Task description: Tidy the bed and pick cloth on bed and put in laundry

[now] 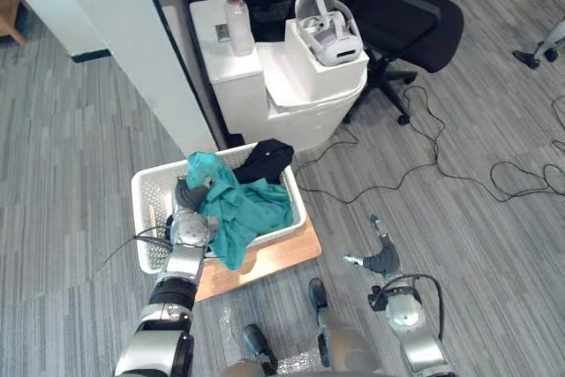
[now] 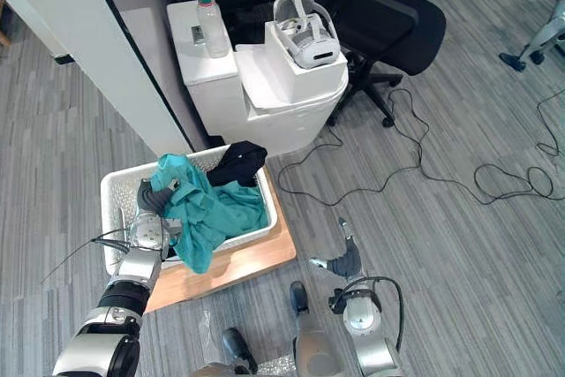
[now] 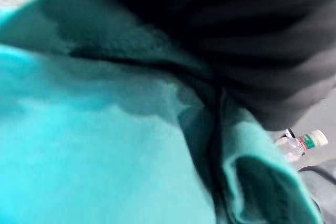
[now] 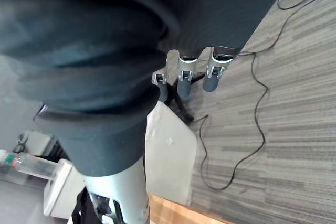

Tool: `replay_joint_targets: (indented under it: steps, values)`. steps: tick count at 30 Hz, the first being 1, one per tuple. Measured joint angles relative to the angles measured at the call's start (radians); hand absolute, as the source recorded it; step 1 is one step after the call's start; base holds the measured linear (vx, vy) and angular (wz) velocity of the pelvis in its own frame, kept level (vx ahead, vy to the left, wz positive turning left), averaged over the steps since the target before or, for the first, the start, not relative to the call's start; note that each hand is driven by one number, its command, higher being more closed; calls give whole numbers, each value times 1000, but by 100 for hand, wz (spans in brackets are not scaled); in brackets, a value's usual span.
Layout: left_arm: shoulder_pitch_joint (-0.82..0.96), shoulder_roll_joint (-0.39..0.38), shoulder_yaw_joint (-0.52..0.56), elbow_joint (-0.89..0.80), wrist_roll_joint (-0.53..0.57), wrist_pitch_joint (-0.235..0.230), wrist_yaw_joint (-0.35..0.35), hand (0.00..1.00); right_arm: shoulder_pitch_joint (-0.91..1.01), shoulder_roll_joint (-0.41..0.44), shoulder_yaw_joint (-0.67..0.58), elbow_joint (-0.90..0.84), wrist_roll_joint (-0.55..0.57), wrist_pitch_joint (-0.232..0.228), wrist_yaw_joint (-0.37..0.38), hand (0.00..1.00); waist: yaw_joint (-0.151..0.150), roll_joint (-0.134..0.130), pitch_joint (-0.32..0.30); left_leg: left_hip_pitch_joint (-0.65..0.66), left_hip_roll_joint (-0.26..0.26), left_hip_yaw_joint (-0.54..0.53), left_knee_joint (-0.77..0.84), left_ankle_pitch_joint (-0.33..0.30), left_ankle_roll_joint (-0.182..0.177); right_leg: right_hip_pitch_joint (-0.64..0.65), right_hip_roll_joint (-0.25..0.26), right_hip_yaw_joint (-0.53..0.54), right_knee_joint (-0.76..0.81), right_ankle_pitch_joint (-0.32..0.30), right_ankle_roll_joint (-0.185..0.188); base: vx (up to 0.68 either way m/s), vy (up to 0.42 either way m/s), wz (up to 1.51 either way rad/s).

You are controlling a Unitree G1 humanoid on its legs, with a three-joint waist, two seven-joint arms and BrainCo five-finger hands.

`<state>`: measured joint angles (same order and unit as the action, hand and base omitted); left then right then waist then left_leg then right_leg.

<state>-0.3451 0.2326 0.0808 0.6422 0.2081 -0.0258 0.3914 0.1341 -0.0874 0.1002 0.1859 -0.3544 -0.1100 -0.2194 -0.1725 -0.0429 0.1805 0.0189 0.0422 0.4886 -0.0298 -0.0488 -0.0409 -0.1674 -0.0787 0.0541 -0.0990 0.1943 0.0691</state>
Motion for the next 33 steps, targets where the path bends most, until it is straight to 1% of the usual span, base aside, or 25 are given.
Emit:
replay_joint_targets:
  steps: [3,5,7,8,9,10,11,13,17,19,21,23,27,28,29,30,33]
  values:
    - [46,14,1,-3,-2,-1,-1,0,-13,-3,20,35,0,-2,2,0,3,0,0,16,4,3,17,-8,0,22,0,-1,-1,-2,-2,-42,-34,-4]
    - [73,14,1,-36,-10,-1,-1,0,-10,-2,27,52,0,-2,5,0,21,1,1,13,6,3,21,-9,-2,22,0,-2,-1,-4,-3,-68,-53,3]
    - [123,-5,1,-146,-24,-2,-7,0,-9,-4,28,68,1,-1,6,0,24,3,0,11,8,-8,15,-11,-7,22,2,-10,-1,-16,-11,-59,-50,12]
    - [157,-25,0,-224,-44,-10,-18,0,-5,-6,27,70,1,-1,7,0,24,5,0,10,8,-19,9,-8,-11,24,2,-19,-1,-19,-13,-28,-33,15]
    - [173,-35,0,-260,-55,-17,-21,0,-4,-7,25,73,1,0,7,0,24,5,-1,10,8,-21,6,-7,-13,24,2,-22,-1,-20,-14,-22,-37,18]
    - [207,-66,-1,-337,-83,-26,-22,0,0,-7,15,80,1,2,7,0,25,9,-3,11,9,-25,-2,-2,-19,24,3,-26,0,-21,-15,-9,-23,11]
    - [218,-79,-1,-363,-94,-28,-23,0,4,-8,10,85,1,3,7,0,25,12,-5,12,9,-27,-6,1,-23,24,3,-27,0,-21,-15,2,-15,13]
    - [244,-121,-6,-439,-130,-38,-41,0,12,-10,-16,121,1,8,8,0,24,24,-13,16,9,-41,-8,6,-18,33,3,-47,0,-18,-13,30,2,17]
    - [247,-143,-12,-517,-161,-70,-45,0,41,-7,-50,185,2,21,10,0,28,31,-18,32,11,-76,-6,7,-17,66,-1,-81,0,-24,-5,33,19,21]
    - [247,-146,-10,-532,-182,-87,-44,0,50,-7,-55,202,8,25,10,0,31,33,-25,33,9,-83,-6,8,-15,72,-6,-86,0,-26,-2,-1,23,22]
    - [262,-155,-10,-553,-227,-103,-45,0,62,3,-67,239,16,29,12,0,51,34,-41,33,7,-95,-6,8,-15,78,-9,-98,0,-26,-2,-18,11,19]
    - [296,-151,-8,-569,-262,-118,-60,0,57,7,-73,260,46,31,21,0,51,35,-45,43,7,-113,-6,10,-11,97,-10,-124,0,-26,-2,-20,-13,24]
    - [365,-148,10,-569,-276,-117,-65,0,46,12,-102,320,108,34,29,0,56,37,-65,58,6,-127,-9,12,-9,120,-13,-140,-4,-32,-2,-57,-18,11]
    - [373,-146,17,-564,-274,-115,-65,0,47,15,-108,320,114,34,30,0,60,37,-66,58,5,-130,-10,13,-7,120,-14,-142,-4,-34,-3,-78,-33,3]
    - [375,-145,24,-552,-270,-111,-67,0,47,16,-116,327,119,34,30,0,72,37,-66,59,5,-130,-15,17,-4,120,-14,-141,-4,-35,-4,-116,-61,3]
    - [381,-144,34,-551,-253,-107,-72,0,45,16,-121,345,119,35,34,0,76,36,-67,61,6,-133,-25,22,-9,120,-12,-145,-5,-37,-7,-110,-64,6]
    - [397,-134,42,-550,-224,-92,-92,0,48,18,-132,363,121,44,49,0,73,35,-69,64,6,-144,-45,37,-10,120,-11,-160,-5,-49,-7,-56,-43,11]
